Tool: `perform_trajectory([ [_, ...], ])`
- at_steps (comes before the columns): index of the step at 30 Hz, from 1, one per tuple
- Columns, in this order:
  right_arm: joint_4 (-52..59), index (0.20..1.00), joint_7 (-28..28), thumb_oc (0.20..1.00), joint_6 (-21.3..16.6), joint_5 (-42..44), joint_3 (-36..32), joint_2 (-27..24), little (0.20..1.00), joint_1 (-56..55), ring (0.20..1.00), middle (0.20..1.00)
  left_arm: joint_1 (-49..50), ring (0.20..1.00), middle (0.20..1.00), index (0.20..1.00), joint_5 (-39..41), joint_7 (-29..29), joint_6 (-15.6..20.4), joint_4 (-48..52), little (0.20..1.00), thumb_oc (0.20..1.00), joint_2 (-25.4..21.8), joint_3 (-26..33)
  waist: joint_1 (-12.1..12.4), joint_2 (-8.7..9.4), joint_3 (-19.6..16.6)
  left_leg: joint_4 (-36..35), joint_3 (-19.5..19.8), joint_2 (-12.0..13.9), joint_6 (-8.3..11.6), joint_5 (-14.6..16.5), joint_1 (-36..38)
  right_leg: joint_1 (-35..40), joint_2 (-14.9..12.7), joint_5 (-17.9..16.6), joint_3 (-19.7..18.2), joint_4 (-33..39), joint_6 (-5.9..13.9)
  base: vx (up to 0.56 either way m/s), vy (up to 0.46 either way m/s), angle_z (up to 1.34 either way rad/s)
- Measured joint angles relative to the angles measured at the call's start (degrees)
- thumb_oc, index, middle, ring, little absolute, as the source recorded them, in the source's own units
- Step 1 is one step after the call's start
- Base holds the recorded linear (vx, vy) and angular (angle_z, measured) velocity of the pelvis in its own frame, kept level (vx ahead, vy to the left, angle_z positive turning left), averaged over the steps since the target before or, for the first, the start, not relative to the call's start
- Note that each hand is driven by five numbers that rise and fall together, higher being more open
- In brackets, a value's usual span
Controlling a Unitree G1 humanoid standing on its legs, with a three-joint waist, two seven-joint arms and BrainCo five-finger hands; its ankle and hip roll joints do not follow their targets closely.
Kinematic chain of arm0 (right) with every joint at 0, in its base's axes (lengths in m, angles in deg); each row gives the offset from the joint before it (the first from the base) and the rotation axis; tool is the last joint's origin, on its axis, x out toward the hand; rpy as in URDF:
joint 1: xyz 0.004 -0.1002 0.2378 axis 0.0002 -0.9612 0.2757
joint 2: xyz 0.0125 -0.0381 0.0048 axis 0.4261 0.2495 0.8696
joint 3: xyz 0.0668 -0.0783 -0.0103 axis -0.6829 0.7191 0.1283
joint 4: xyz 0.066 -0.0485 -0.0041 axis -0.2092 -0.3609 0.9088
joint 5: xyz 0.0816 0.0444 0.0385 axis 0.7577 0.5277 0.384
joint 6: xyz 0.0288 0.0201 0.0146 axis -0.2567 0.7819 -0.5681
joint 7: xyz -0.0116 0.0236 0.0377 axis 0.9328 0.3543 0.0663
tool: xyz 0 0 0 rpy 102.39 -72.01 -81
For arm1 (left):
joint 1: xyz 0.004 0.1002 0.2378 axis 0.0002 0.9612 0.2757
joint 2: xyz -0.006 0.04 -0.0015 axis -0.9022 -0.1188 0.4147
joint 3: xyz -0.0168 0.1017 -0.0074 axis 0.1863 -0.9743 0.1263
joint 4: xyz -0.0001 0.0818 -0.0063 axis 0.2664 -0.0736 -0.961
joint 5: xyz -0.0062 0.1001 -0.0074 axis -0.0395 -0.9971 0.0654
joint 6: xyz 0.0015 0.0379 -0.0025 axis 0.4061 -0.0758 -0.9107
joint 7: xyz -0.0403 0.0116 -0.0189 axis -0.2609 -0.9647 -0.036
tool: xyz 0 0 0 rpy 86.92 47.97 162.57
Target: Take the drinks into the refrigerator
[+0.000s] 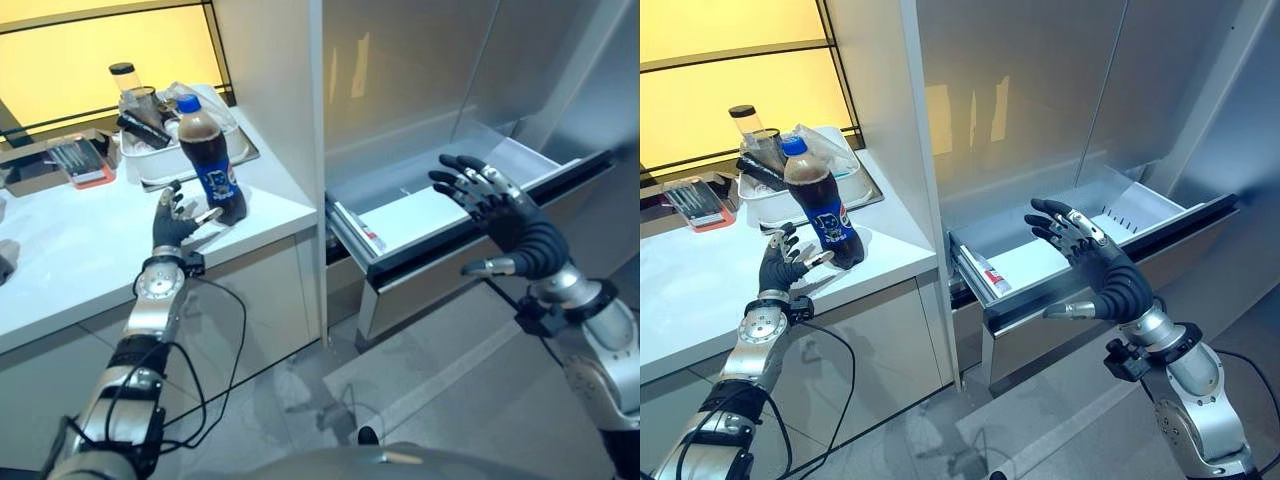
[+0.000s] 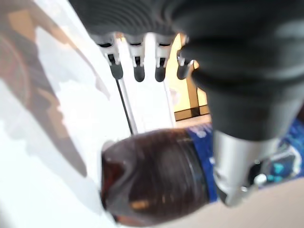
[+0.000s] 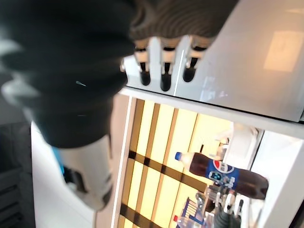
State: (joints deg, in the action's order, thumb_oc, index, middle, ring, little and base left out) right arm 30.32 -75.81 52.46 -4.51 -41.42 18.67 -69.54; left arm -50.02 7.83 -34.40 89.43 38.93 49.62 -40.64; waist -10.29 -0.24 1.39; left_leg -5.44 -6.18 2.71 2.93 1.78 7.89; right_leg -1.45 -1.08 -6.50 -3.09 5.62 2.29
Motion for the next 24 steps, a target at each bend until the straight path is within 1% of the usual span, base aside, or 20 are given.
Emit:
perform_trajectory([
  [2, 0.2, 1.0, -0.1, 1.0, 0.1, 0.1, 0.0, -0.4, 1.0, 0.0, 1.0, 1.0, -1.6, 1.0, 1.0, 1.0, -0.2, 0.1, -0.4, -0.7, 1.0, 1.0, -1.2, -1.3, 0.0, 0.16, 0.1, 0.0, 0.0, 0.0, 0.0, 0.0, 0.0, 0.0, 0.0, 0.0, 0.0, 0.0, 0.0, 0.0, 0.0, 0.0],
  [4, 1.2, 1.0, -0.1, 1.0, 0.2, 0.1, 0.0, -0.8, 1.0, 0.0, 1.0, 1.0, -3.2, 1.0, 1.0, 1.0, -2.0, 0.1, -0.5, -1.8, 1.0, 1.0, -2.0, -1.8, 0.0, 0.2, 0.1, 0.0, 0.0, 0.0, 0.0, 0.0, 0.0, 0.0, 0.0, 0.0, 0.0, 0.0, 0.0, 0.0, 0.0, 0.0],
  [11, 1.5, 1.0, -1.0, 1.0, 0.9, 0.4, 0.0, -0.8, 1.0, 0.0, 1.0, 1.0, -5.3, 1.0, 1.0, 1.0, -2.1, 0.9, -0.6, -2.1, 1.0, 1.0, -2.0, -3.1, 0.0, 0.79, 0.4, 0.0, 0.0, 0.0, 0.01, 0.0, 0.0, 0.1, 0.0, 0.0, 0.0, 0.0, 0.0, 0.0, 0.0, 0.0],
  [14, 1.5, 1.0, -1.1, 1.0, 0.9, 0.4, 0.0, -0.8, 1.0, 0.0, 1.0, 1.0, -5.3, 1.0, 1.0, 1.0, -2.1, 1.5, -0.6, -2.1, 1.0, 1.0, -1.9, -4.4, 0.0, 0.84, 0.4, 0.0, 0.0, 0.0, 0.0, 0.0, 0.0, 0.0, 0.0, 0.0, 0.0, 0.0, 0.0, 0.0, 0.0, 0.0],
  [22, 1.5, 1.0, -1.1, 1.0, 0.9, 0.4, 0.0, -0.8, 1.0, -0.2, 1.0, 1.0, -5.0, 1.0, 1.0, 1.0, -2.1, 3.9, -0.5, -1.2, 1.0, 1.0, -1.7, -4.6, 0.0, 0.91, 0.5, 0.0, 0.1, 0.0, 0.01, 0.0, 0.0, 0.1, 0.0, 0.0, 0.1, 0.0, 0.0, 0.0, 0.0, 0.0],
  [24, 1.5, 1.0, -1.1, 1.0, 1.0, 0.4, 0.0, -0.8, 1.0, -0.3, 1.0, 1.0, -5.0, 1.0, 1.0, 1.0, -2.0, 4.7, -0.5, -1.1, 1.0, 1.0, -1.7, -5.6, 0.0, 0.94, 0.5, 0.0, 0.1, 0.0, 0.01, 0.0, 0.1, 0.1, -0.1, 0.0, 0.1, 0.0, 0.0, 0.0, 0.0, 0.0],
])
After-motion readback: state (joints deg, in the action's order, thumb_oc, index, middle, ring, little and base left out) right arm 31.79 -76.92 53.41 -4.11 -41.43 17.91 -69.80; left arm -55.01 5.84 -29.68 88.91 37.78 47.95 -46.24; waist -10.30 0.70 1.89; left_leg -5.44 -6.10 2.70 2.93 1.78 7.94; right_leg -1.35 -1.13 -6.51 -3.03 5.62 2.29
